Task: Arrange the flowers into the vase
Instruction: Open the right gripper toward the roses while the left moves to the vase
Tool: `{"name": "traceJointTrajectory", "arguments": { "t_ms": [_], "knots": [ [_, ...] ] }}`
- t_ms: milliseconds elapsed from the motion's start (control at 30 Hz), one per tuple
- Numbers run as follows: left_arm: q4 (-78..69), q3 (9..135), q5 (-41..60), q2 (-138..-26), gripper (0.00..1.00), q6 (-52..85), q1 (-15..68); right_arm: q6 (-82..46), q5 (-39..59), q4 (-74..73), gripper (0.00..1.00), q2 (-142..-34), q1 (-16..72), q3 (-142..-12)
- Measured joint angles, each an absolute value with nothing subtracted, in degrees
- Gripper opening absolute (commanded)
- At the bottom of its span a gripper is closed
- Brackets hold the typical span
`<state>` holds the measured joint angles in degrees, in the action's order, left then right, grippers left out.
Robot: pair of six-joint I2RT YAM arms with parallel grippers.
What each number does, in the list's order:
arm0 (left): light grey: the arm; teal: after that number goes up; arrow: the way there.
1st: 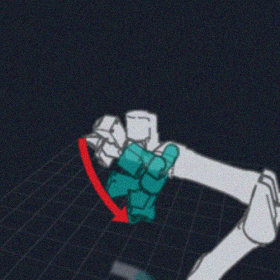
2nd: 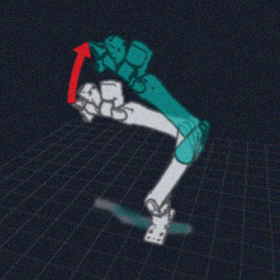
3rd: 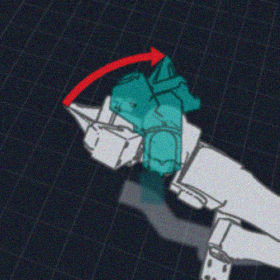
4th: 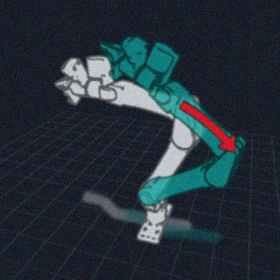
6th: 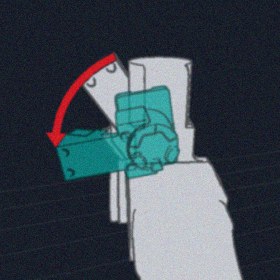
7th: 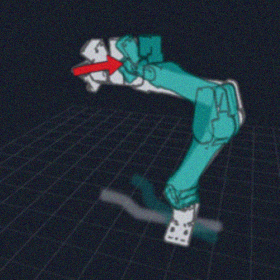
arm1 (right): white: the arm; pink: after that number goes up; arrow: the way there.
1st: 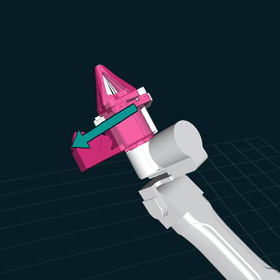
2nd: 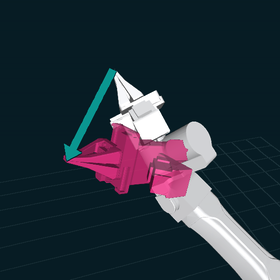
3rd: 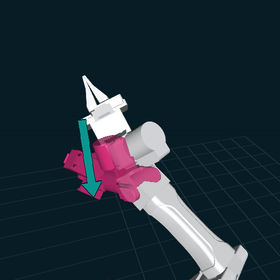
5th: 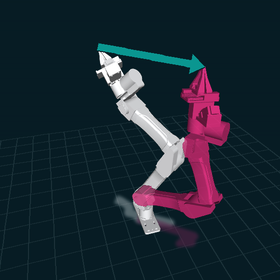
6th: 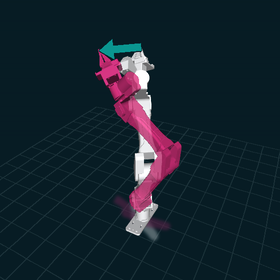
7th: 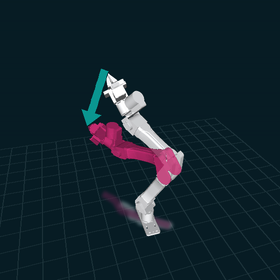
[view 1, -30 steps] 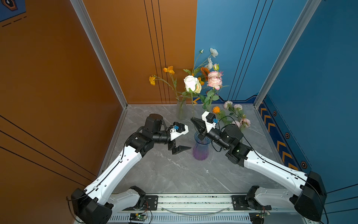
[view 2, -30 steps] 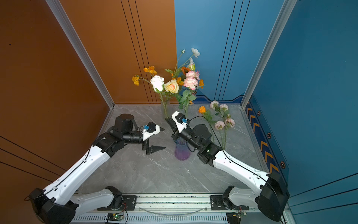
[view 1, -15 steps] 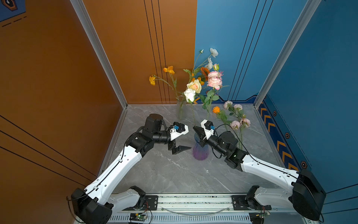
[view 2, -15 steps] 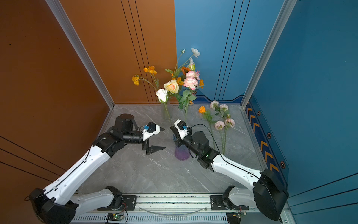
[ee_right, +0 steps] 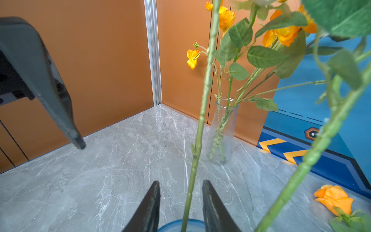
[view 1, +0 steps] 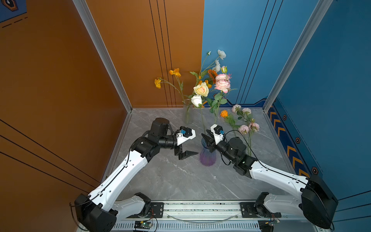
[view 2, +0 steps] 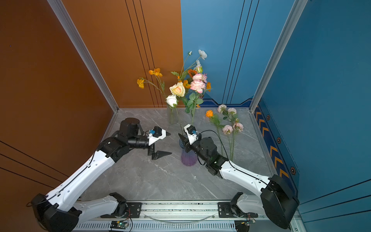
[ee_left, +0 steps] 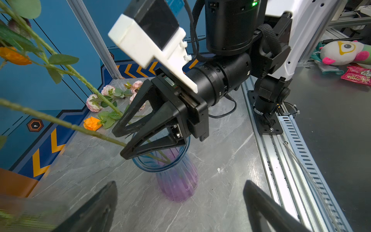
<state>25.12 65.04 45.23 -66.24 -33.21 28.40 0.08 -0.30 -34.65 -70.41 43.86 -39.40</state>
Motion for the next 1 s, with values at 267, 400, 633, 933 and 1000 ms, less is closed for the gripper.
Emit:
{"name": "traceJointTrajectory", "arguments": {
  "t_ms": [267,400,633,933,1000],
  "knots": [
    [25.1,65.0,45.2,-66.4,0.98,-33.2,28.9,-0.2,-3.7,-29.2,0.57,-61.1,43.9,-39.1],
    [25.1,65.0,45.1,-66.4,0.98,-33.2,30.6,-1.5,-10.1,-22.9,0.57,-52.6,43.3,-38.5],
    [20.7,62.0,38.7,-66.3,0.98,-33.2,38.1,-13.6,-16.4,-1.7,0.62,-54.7,23.9,-45.0],
    [8.1,57.3,15.5,-69.1,0.98,-28.8,52.6,-19.3,-4.5,17.2,0.62,-80.1,10.3,-53.4],
    [6.5,57.2,11.2,-71.1,0.98,-27.9,55.5,-19.0,-2.3,18.9,0.61,-84.8,8.4,-55.3]
  ]
}}
